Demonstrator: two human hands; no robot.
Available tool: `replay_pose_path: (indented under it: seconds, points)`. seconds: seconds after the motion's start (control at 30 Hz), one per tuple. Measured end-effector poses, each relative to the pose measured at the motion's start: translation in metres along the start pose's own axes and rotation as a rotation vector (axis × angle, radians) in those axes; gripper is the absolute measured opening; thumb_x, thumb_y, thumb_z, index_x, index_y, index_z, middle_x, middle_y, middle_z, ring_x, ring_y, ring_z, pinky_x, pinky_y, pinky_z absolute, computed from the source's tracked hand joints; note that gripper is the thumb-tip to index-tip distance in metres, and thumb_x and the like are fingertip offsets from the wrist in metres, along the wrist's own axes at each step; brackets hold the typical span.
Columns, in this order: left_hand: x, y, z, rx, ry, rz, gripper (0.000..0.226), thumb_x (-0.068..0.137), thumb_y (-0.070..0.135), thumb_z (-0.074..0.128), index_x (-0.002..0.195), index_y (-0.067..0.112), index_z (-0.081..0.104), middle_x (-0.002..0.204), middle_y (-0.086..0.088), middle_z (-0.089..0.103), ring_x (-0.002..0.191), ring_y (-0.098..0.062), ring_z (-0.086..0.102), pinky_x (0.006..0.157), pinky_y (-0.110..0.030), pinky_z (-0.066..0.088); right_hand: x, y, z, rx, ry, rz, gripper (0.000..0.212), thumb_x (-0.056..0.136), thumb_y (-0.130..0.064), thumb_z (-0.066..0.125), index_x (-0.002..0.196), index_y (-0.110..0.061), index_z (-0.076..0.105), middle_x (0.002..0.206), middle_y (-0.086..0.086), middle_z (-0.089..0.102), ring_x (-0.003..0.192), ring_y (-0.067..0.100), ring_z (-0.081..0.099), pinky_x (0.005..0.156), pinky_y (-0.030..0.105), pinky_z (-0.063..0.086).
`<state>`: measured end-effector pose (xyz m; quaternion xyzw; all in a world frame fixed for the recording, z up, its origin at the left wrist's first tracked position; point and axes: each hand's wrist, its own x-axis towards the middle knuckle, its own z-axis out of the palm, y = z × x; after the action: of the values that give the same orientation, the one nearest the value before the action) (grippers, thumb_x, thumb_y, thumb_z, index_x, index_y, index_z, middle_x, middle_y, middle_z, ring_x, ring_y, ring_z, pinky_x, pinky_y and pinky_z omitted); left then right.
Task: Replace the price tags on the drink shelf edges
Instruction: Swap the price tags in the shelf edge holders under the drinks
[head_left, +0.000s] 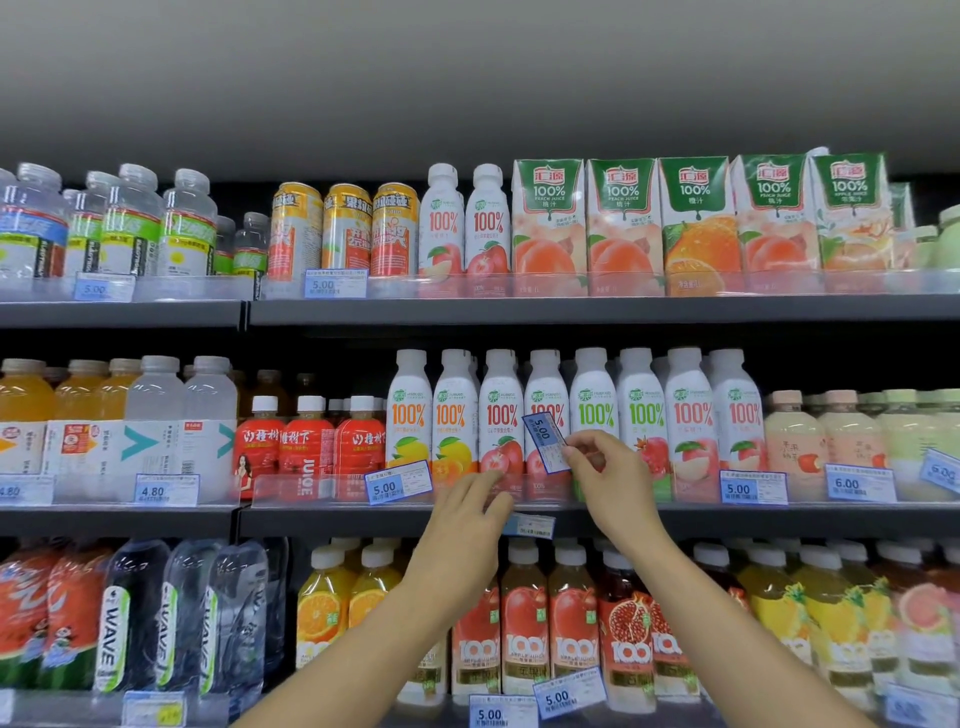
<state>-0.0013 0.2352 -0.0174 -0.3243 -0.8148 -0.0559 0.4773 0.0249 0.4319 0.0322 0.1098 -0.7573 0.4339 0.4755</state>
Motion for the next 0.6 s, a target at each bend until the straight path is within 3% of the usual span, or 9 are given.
replay_pose_path:
  seconds: [0.17,0.3,0.43,0.6]
  points:
    - [0.013,0.0,-0.006,-0.013,-0.032,-0.025,0.047,0.082,0.005,0.068,0.124,0.014,0.05,0.147,-0.008,0.034,0.132,-0.028,0.034,0.107,-0.043,0.039,0.001,-0.001,0.004,-0.007,-0.008,-0.004,0.006,0.094,-0.024,0.062,0.098,-0.024,0.068,0.095,-0.007,0.067,0.082,0.004,0.061,0.069,0.019,0.048]
    - [0.02,0.001,-0.011,-0.051,-0.039,-0.065,0.048,0.091,0.01,0.061,0.135,0.017,0.043,0.143,-0.003,0.035,0.129,-0.022,0.031,0.109,-0.038,0.037,0.001,-0.003,0.003,-0.029,-0.04,-0.038,0.007,0.094,-0.025,0.062,0.099,-0.027,0.067,0.095,-0.011,0.068,0.083,0.005,0.062,0.071,0.023,0.05]
    - [0.019,-0.002,-0.008,-0.076,-0.022,-0.06,0.048,0.091,0.009,0.059,0.137,0.015,0.044,0.138,-0.003,0.04,0.125,-0.022,0.034,0.106,-0.036,0.038,0.001,-0.003,0.0,-0.063,-0.078,-0.094,0.009,0.094,-0.023,0.062,0.096,-0.03,0.066,0.093,-0.016,0.067,0.084,0.003,0.061,0.073,0.024,0.052]
    - [0.017,-0.007,-0.002,-0.108,0.031,-0.053,0.035,0.091,0.007,0.058,0.125,0.016,0.051,0.125,0.0,0.049,0.114,-0.019,0.04,0.099,-0.034,0.041,0.003,-0.001,0.0,-0.133,-0.098,-0.152,0.008,0.094,-0.022,0.062,0.097,-0.028,0.067,0.091,-0.02,0.063,0.083,0.002,0.06,0.073,0.022,0.05]
